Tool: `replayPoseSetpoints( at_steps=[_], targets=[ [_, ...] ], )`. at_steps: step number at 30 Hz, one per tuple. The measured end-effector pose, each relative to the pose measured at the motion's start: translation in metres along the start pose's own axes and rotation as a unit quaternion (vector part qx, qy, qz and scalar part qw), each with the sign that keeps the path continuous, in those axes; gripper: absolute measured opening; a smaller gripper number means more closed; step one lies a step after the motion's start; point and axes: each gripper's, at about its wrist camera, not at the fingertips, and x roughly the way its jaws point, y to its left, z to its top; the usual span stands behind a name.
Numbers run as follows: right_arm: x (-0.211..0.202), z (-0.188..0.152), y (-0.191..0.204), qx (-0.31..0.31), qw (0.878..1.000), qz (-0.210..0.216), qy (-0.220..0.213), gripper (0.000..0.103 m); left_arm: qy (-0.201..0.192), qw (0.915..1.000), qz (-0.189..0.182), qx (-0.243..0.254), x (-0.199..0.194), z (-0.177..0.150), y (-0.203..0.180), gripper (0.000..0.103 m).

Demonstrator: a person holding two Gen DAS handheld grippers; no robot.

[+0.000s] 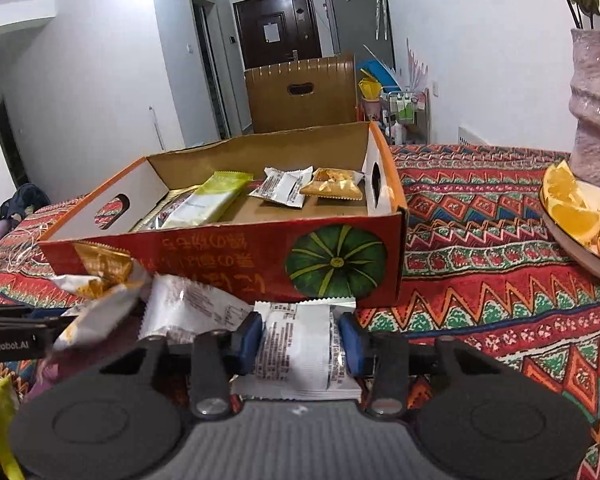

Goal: Organize snacks
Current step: 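Grasp a white sachet with the left tool while the right tool grasps another, then carry both white sachets over the orange box and lower them inside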

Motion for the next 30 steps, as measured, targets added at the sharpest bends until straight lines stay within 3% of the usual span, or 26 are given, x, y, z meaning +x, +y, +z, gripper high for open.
replayPoseSetpoints(
  at_steps=[9,12,16,22,30],
  targets=[
    [-0.036,-0.003,0.004,-0.030,0.999,-0.018,-0.037,0.040,-0.036,0.9985,0.040,0.013,-0.038,-0.001,-0.008,0.041],
    [-0.076,-0.009,0.011,-0.048,0.996,-0.041,-0.062,0.040,-0.041,0.9979,0.050,-0.005,-0.071,-0.015,-0.011,0.041],
    [-0.140,-0.032,0.020,-0.048,0.995,-0.024,-0.085,0.040,-0.075,0.9952,0.059,-0.021,-0.135,-0.050,-0.023,0.041],
    [-0.204,-0.079,0.041,-0.065,0.995,-0.002,-0.078,0.040,-0.103,0.9933,0.026,-0.046,-0.211,-0.091,-0.050,0.041],
    [-0.250,-0.113,0.057,-0.078,0.994,0.019,-0.075,0.040,-0.121,0.9922,0.007,-0.027,-0.251,-0.110,-0.076,0.041]
  ],
)
